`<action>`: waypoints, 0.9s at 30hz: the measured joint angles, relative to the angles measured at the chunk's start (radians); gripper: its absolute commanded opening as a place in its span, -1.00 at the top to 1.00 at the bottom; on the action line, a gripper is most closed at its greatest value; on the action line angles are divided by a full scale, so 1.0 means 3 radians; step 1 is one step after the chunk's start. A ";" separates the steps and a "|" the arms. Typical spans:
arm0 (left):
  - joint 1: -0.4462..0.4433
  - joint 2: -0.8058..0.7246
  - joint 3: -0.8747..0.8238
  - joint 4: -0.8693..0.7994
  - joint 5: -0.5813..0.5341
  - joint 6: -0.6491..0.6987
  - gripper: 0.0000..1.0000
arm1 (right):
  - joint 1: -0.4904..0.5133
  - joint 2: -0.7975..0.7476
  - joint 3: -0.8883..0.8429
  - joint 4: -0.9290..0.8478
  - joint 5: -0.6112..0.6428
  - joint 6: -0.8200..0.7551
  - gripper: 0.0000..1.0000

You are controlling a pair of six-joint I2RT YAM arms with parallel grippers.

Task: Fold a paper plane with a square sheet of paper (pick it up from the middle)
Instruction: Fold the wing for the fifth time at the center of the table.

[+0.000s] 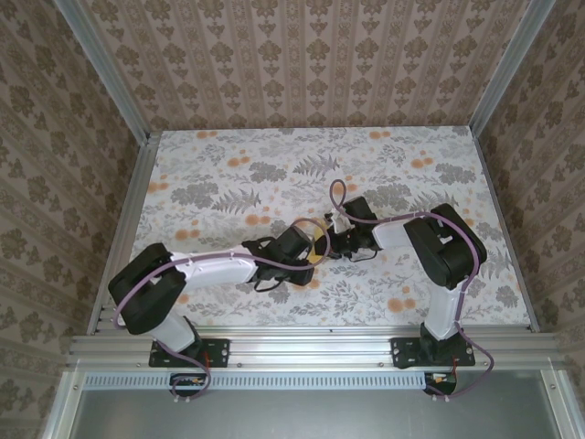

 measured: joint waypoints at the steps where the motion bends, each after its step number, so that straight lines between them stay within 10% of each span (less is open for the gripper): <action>1: -0.0003 0.0018 0.0022 -0.0008 -0.0010 0.0004 0.45 | 0.0000 0.0000 0.0000 0.0000 -0.0001 0.0000 0.84; 27: -0.0114 0.0295 0.0216 -0.0296 -0.0277 0.0151 0.63 | -0.0006 0.0015 0.0009 0.0000 -0.0025 0.0038 0.84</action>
